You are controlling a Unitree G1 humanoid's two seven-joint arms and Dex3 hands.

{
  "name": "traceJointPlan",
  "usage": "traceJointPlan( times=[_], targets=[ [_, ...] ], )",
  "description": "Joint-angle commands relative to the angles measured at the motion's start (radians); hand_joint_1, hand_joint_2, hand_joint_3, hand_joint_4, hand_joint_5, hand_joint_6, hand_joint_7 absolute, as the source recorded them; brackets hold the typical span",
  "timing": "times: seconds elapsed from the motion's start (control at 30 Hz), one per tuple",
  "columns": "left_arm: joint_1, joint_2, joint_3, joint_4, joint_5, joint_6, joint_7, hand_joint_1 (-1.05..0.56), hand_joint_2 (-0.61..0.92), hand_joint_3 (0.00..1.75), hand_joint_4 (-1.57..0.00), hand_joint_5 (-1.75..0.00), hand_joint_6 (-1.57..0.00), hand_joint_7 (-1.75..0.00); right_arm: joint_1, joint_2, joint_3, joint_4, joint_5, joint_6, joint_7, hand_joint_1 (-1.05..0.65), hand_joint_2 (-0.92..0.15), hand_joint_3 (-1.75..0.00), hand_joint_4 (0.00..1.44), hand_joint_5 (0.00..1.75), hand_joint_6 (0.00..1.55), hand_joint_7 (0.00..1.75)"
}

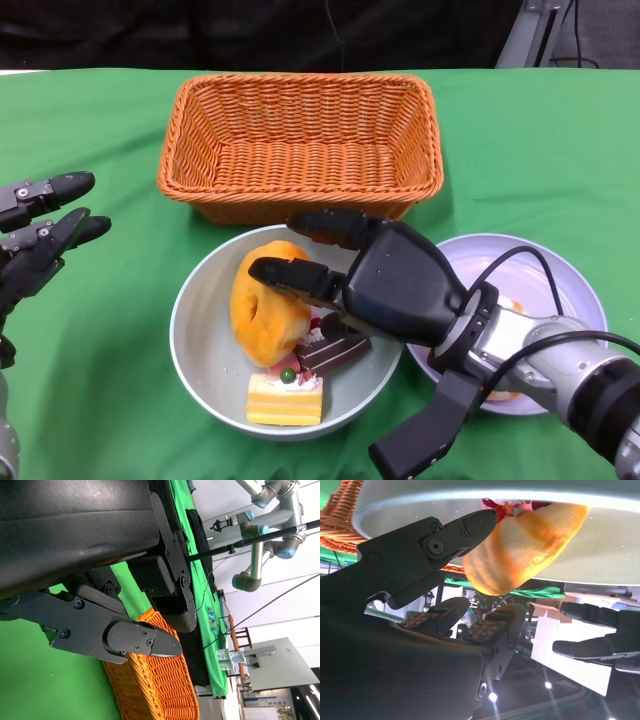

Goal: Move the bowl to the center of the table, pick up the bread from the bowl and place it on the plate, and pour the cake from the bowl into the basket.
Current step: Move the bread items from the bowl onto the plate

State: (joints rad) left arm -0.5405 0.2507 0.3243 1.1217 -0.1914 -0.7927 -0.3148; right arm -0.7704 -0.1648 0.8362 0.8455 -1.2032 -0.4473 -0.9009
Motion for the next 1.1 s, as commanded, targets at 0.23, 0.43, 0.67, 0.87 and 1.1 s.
traceJointPlan(
  times=[0.23,0.43,0.67,0.87,1.1],
  targets=[
    [-0.002,0.009,0.003,-0.011,0.001,-0.003,0.021,-0.46,0.92,0.18,-1.15,-0.04,-1.1,-0.01,-0.077,0.044,0.071,0.125,-0.019,-0.023,-0.087,-0.6,-0.73,-0.01,0.63,0.02,0.69,0.01],
    [0.0,0.008,0.0,-0.015,0.003,-0.002,0.035,-0.44,0.92,0.19,-1.15,-0.04,-1.1,0.0,-0.118,0.082,0.117,0.224,-0.02,-0.037,-0.151,-0.61,-0.75,-0.01,0.65,0.02,0.69,0.01],
    [0.0,0.009,-0.001,-0.012,0.002,-0.004,0.036,-0.44,0.92,0.19,-1.15,-0.03,-1.1,0.0,-0.13,0.104,0.139,0.265,-0.015,-0.047,-0.188,-0.59,-0.75,0.0,0.66,0.02,0.7,0.0],
    [0.0,0.009,0.0,-0.009,-0.001,0.001,0.034,-0.45,0.92,0.2,-1.14,-0.03,-1.09,0.0,-0.144,0.141,0.164,0.327,-0.016,-0.077,-0.236,-0.52,-0.75,0.0,0.69,0.02,0.73,0.01],
    [-0.001,0.01,-0.004,-0.009,0.007,-0.002,0.045,-0.45,0.92,0.2,-1.15,-0.03,-1.09,0.0,-0.15,0.147,0.174,0.338,-0.008,-0.074,-0.237,-0.51,-0.77,0.0,0.69,0.01,0.74,0.01]
  ],
)
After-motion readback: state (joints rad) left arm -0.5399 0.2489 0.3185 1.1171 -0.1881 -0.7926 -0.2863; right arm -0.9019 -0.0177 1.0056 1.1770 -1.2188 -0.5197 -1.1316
